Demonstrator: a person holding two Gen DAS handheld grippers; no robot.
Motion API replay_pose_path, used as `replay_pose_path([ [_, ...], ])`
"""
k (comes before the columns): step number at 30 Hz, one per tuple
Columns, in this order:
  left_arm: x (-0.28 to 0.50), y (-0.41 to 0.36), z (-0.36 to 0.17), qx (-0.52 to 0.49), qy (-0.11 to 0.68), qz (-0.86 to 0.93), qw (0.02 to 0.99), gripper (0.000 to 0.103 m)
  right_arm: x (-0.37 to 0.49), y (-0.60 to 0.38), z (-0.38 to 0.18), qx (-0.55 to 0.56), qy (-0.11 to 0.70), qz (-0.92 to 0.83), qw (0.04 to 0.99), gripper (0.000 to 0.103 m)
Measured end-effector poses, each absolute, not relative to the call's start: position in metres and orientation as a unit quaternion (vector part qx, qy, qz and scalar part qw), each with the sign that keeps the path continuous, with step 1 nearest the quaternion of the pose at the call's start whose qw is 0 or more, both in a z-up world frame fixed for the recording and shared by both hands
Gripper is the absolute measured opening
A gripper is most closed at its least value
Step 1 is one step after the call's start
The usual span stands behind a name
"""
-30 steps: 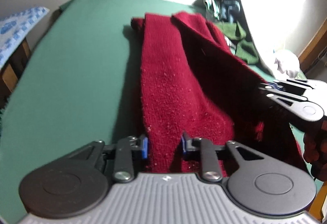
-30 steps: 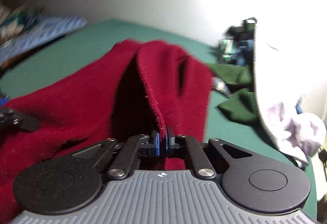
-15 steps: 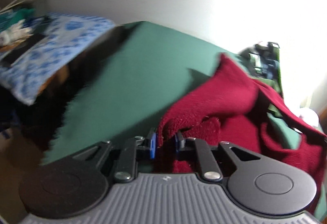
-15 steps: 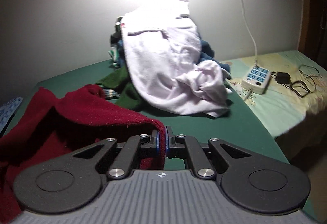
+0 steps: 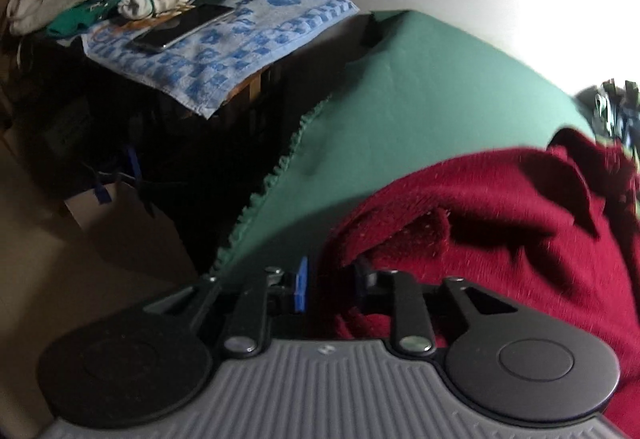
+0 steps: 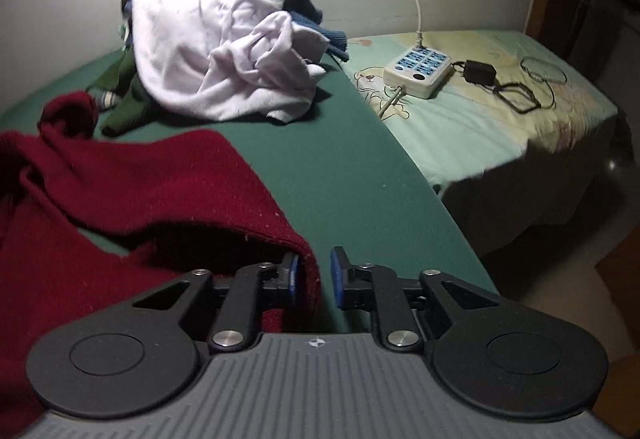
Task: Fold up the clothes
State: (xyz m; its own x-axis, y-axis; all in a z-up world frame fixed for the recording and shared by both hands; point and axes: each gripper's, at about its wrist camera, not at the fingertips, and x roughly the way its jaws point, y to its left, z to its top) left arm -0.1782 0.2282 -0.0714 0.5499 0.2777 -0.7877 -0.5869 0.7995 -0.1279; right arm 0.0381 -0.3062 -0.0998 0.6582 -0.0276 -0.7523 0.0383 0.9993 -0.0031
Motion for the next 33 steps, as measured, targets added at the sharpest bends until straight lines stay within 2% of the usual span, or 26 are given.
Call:
replay_pose_path([
  [2,-0.184,0.221,-0.066,-0.157,0.404,0.251,0.866,0.053,0.03,-0.296,-0.088,-0.038,0.384,-0.002,0.923,0.033],
  [4,-0.187,0.218,-0.06,-0.126,0.406,0.249,0.87,0.062,0.024,-0.285,-0.074,-0.068,0.349,0.026,0.934,0.033],
  [7,-0.191,0.213,-0.049,-0.093,0.41,0.24,0.875,0.064,0.023,-0.264,-0.055,-0.081,0.305,0.087,0.945,0.035],
  [9,-0.19,0.207,-0.04,-0.066,0.41,0.231,0.88,0.064,0.024,-0.245,-0.049,-0.099,0.291,0.123,0.944,0.042],
  [12,-0.188,0.195,-0.029,-0.02,0.41,0.203,0.889,0.076,0.025,-0.222,-0.054,-0.132,0.282,0.148,0.939,0.044],
  [13,-0.188,0.193,-0.028,-0.012,0.41,0.188,0.892,0.084,0.025,-0.214,-0.056,-0.142,0.281,0.157,0.936,0.044],
  [16,-0.181,0.187,-0.031,-0.01,0.424,0.15,0.893,0.087,0.028,-0.199,-0.066,-0.158,0.288,0.17,0.929,0.044],
  [17,-0.179,0.184,-0.034,-0.01,0.431,0.139,0.891,0.092,0.03,-0.197,-0.068,-0.156,0.291,0.174,0.928,0.044],
  [22,-0.179,0.18,-0.03,-0.009,0.412,0.151,0.899,0.084,0.036,-0.184,-0.072,-0.149,0.297,0.183,0.925,0.044],
  [26,-0.153,0.17,-0.02,0.009,0.373,0.122,0.92,0.089,0.047,-0.174,-0.076,-0.145,0.307,0.19,0.921,0.044],
  [30,-0.101,0.145,-0.023,0.063,0.353,0.07,0.931,0.088,0.06,-0.154,-0.081,-0.158,0.308,0.203,0.916,0.044],
  [32,-0.071,0.13,-0.032,0.093,0.36,0.046,0.927,0.077,0.067,-0.143,-0.083,-0.165,0.31,0.211,0.912,0.044],
  [33,-0.058,0.124,-0.039,0.107,0.368,0.033,0.923,0.075,0.072,-0.139,-0.084,-0.166,0.311,0.212,0.911,0.044],
])
